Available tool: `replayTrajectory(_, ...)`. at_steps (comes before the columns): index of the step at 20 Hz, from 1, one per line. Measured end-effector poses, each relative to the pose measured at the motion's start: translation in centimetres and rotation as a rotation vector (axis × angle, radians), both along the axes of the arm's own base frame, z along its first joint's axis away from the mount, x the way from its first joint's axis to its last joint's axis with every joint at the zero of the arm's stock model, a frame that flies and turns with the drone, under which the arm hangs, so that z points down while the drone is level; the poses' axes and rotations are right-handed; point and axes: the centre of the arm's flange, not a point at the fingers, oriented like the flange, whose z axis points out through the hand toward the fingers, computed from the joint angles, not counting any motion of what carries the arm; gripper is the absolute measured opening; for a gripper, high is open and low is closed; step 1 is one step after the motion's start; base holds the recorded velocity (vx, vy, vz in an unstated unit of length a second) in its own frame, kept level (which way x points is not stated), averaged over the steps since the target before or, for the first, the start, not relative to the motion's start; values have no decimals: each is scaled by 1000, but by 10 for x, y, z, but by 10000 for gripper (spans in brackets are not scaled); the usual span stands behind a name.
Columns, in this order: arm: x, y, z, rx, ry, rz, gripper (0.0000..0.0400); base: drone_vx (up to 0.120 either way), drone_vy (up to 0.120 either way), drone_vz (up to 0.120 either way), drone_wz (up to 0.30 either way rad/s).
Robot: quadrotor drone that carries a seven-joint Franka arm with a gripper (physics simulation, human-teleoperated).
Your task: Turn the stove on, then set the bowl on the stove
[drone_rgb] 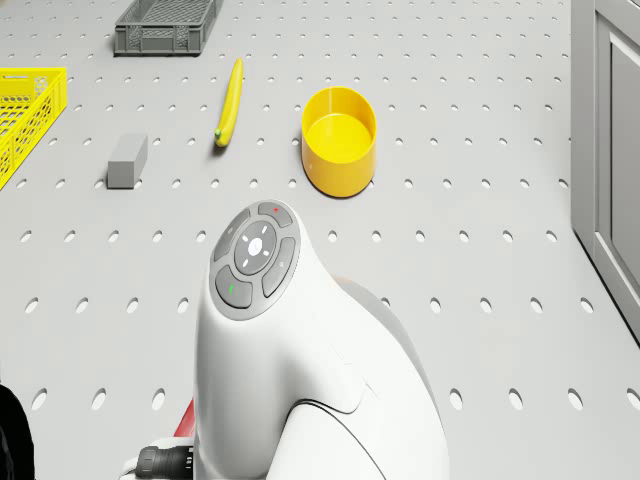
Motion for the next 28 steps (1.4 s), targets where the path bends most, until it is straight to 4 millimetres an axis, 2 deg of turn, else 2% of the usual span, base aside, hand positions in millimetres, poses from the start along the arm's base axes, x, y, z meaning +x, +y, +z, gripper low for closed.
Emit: replayTrajectory(28,0,0,0,0,0,0,400,120,0,0,0)
